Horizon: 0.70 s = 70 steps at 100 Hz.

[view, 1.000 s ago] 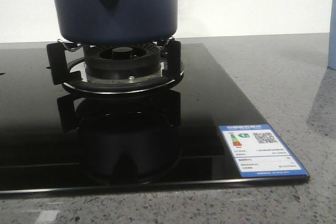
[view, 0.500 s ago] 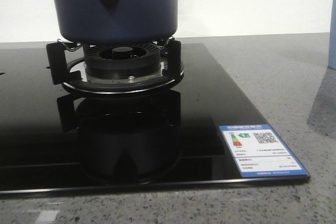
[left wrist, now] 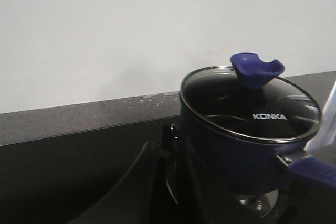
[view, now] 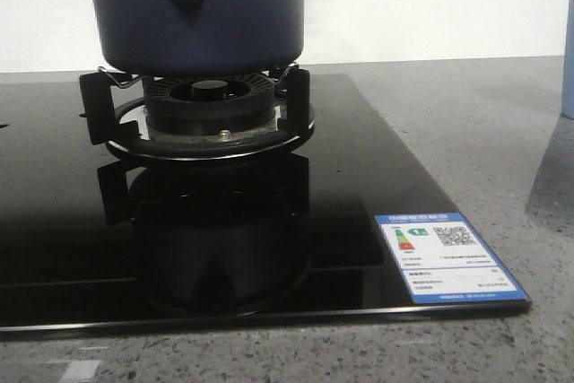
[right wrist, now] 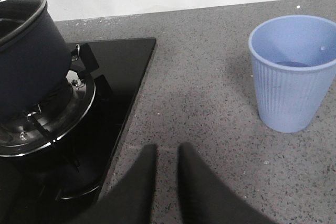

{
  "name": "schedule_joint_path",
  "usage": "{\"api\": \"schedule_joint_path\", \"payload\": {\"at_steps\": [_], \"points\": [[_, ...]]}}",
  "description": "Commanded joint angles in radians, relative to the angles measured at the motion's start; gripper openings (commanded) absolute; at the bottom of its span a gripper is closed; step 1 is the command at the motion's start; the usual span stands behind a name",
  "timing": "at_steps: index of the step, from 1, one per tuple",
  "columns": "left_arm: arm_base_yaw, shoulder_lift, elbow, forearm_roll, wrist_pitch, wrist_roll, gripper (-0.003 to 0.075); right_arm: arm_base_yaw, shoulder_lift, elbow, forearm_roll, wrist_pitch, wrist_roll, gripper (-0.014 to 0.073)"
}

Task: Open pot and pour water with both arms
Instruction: 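Grasp the blue knob of the glass pot lid with the left gripper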

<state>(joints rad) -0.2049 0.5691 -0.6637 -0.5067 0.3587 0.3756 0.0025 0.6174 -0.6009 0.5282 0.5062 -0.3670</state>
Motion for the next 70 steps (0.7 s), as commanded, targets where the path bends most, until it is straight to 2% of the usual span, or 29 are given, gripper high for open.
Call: {"api": "schedule_joint_path", "payload": {"at_steps": [1, 9, 15, 50, 63, 70], "points": [[-0.054, 0.037, -0.038, -0.048, -0.113, 0.004, 0.027, -0.003, 0.009, -0.039, 0.005, -0.052, -0.016, 0.0304], [-0.101, 0.068, -0.038, -0.052, -0.145, 0.004, 0.0408, -0.003, 0.009, -0.039, 0.005, -0.052, -0.016, 0.0447], [-0.139, 0.089, -0.038, -0.052, -0.174, 0.004, 0.0463, -0.003, 0.009, -0.039, 0.005, -0.052, -0.016, 0.0469], [-0.362, 0.276, -0.045, -0.052, -0.425, 0.004, 0.0443, -0.003, 0.009, -0.039, 0.02, -0.052, -0.016, 0.0463], [-0.399, 0.376, -0.093, -0.043, -0.473, 0.004, 0.0447, -0.002, 0.009, -0.039, 0.021, -0.052, -0.016, 0.0463], [-0.404, 0.428, -0.129, -0.024, -0.485, 0.004, 0.0478, 0.005, 0.009, -0.039, 0.026, -0.052, -0.016, 0.0463]]}}
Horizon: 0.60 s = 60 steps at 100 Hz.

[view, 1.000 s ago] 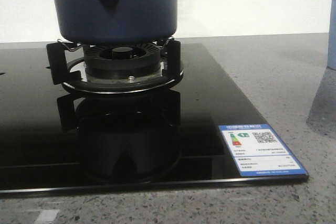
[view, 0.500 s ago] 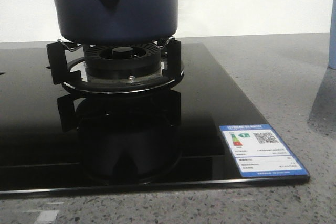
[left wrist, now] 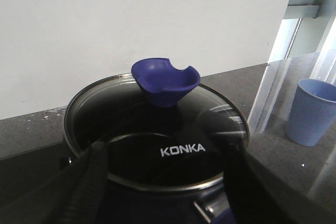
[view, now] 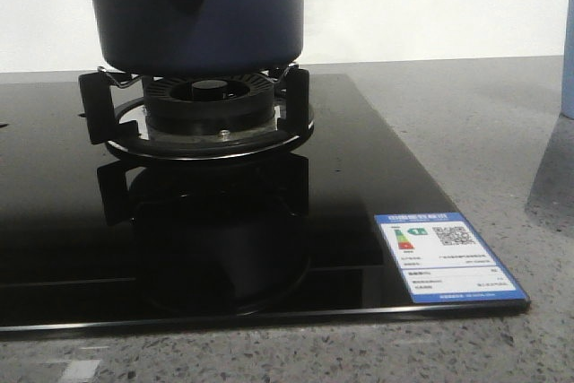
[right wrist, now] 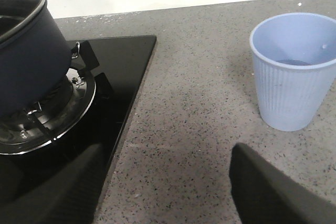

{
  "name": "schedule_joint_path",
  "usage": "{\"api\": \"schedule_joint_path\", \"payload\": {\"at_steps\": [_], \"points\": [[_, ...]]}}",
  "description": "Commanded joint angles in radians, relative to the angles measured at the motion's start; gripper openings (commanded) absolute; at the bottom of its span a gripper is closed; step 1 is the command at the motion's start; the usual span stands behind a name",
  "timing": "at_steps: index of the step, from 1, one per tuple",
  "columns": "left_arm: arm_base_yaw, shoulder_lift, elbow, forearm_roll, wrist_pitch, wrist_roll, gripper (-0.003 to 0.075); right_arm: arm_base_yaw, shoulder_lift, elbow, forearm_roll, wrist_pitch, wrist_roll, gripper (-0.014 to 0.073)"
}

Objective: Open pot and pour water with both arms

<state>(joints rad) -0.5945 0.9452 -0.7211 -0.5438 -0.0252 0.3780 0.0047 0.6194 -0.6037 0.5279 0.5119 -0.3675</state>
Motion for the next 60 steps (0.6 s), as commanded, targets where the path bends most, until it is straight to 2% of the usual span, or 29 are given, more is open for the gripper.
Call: {"api": "schedule_joint_path", "payload": {"at_steps": [1, 15, 60], "points": [[-0.014, 0.058, -0.075, 0.016, -0.101, 0.001, 0.0486, 0.003, 0.007, -0.037, 0.029, -0.057, -0.016, 0.0463], [-0.012, 0.157, -0.145, 0.02, -0.112, 0.001, 0.0547, 0.016, 0.007, -0.037, 0.038, -0.057, -0.016, 0.0463], [-0.004, 0.378, -0.317, 0.054, -0.121, 0.001, 0.0575, 0.022, 0.007, -0.037, 0.038, -0.059, -0.016, 0.0463]]}}
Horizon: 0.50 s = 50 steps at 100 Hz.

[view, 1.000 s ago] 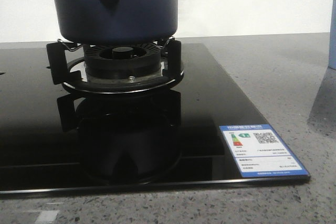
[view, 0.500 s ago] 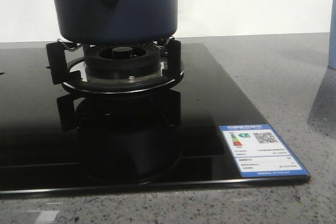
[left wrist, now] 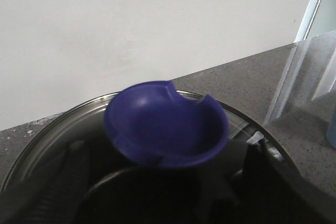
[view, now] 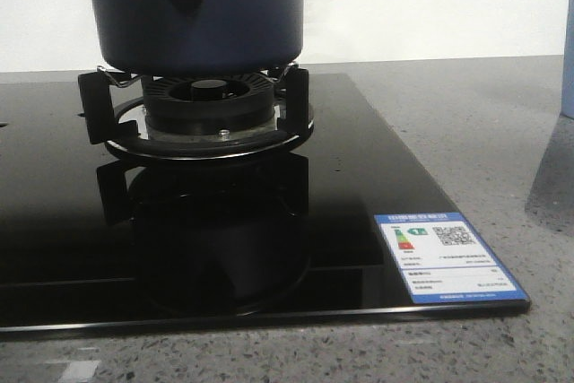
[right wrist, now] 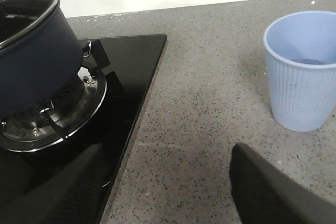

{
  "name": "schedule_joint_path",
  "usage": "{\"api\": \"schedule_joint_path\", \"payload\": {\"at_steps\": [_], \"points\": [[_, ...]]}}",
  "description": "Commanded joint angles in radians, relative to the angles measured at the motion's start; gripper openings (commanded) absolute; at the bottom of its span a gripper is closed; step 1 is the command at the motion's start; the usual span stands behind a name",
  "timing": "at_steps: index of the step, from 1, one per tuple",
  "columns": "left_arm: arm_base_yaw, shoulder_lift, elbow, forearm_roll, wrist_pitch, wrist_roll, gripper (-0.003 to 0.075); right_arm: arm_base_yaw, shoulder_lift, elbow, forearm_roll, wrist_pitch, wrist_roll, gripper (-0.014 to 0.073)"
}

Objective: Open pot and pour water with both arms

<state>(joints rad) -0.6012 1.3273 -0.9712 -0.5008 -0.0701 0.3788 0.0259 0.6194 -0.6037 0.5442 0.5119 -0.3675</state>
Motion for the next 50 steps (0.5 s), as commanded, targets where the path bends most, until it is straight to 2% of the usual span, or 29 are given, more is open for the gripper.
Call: {"api": "schedule_joint_path", "payload": {"at_steps": [1, 32, 39, 50], "points": [[0.003, -0.002, -0.067, 0.011, -0.076, 0.001, 0.0575, 0.001, 0.007, -0.037, 0.022, -0.059, -0.016, 0.0463], [0.005, 0.084, -0.138, 0.011, -0.075, 0.001, 0.0571, 0.001, 0.007, -0.037, 0.022, -0.061, -0.016, 0.0463], [0.005, 0.089, -0.143, 0.015, -0.077, 0.001, 0.0549, 0.001, 0.007, -0.037, 0.022, -0.061, -0.016, 0.0463], [0.005, 0.089, -0.143, 0.019, -0.079, 0.001, 0.0469, 0.001, 0.007, -0.037, 0.022, -0.061, -0.016, 0.0463]]}}
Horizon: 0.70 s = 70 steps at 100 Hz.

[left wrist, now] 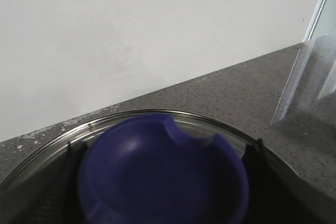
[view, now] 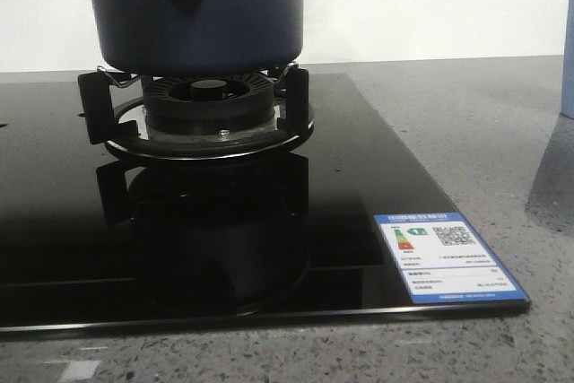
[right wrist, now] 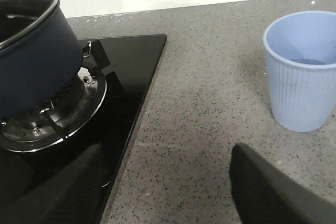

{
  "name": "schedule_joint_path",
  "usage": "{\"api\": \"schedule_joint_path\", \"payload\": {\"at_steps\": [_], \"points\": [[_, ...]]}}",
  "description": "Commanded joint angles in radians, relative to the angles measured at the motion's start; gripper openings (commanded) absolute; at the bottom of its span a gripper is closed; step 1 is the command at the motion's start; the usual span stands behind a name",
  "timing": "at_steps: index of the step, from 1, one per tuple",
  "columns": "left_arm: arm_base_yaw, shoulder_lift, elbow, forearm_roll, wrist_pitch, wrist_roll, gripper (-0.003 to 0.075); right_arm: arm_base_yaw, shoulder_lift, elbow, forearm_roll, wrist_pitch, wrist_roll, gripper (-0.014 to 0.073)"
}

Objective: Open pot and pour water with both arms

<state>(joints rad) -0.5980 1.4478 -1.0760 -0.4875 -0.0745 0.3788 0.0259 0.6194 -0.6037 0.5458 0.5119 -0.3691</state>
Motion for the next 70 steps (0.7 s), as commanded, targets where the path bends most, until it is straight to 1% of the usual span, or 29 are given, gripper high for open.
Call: {"api": "schedule_joint_path", "payload": {"at_steps": [1, 7, 13, 27, 37, 51, 70], "points": [[0.002, -0.031, -0.038, 0.006, -0.075, 0.001, 0.0459, 0.001, 0.007, -0.037, 0.02, -0.061, -0.014, 0.0463], [0.002, -0.031, -0.038, 0.02, -0.075, 0.001, 0.0417, 0.001, 0.007, -0.037, 0.02, -0.061, -0.014, 0.0463], [0.002, -0.031, -0.038, 0.032, -0.075, 0.001, 0.04, 0.001, 0.007, -0.037, 0.02, -0.063, -0.014, 0.0463], [0.002, -0.035, -0.038, 0.032, -0.075, 0.001, 0.0398, 0.001, 0.007, -0.037, 0.018, -0.069, -0.016, 0.0463], [0.002, -0.057, -0.038, 0.032, -0.078, 0.001, 0.0398, 0.001, 0.007, -0.037, -0.015, -0.085, -0.026, 0.0463], [0.018, -0.121, -0.041, 0.032, -0.082, 0.001, 0.0398, 0.001, 0.007, -0.01, -0.104, -0.164, -0.026, 0.0463], [0.111, -0.221, -0.041, 0.032, -0.066, 0.001, 0.0398, -0.001, 0.024, 0.074, -0.125, -0.305, -0.026, 0.0463]]}}
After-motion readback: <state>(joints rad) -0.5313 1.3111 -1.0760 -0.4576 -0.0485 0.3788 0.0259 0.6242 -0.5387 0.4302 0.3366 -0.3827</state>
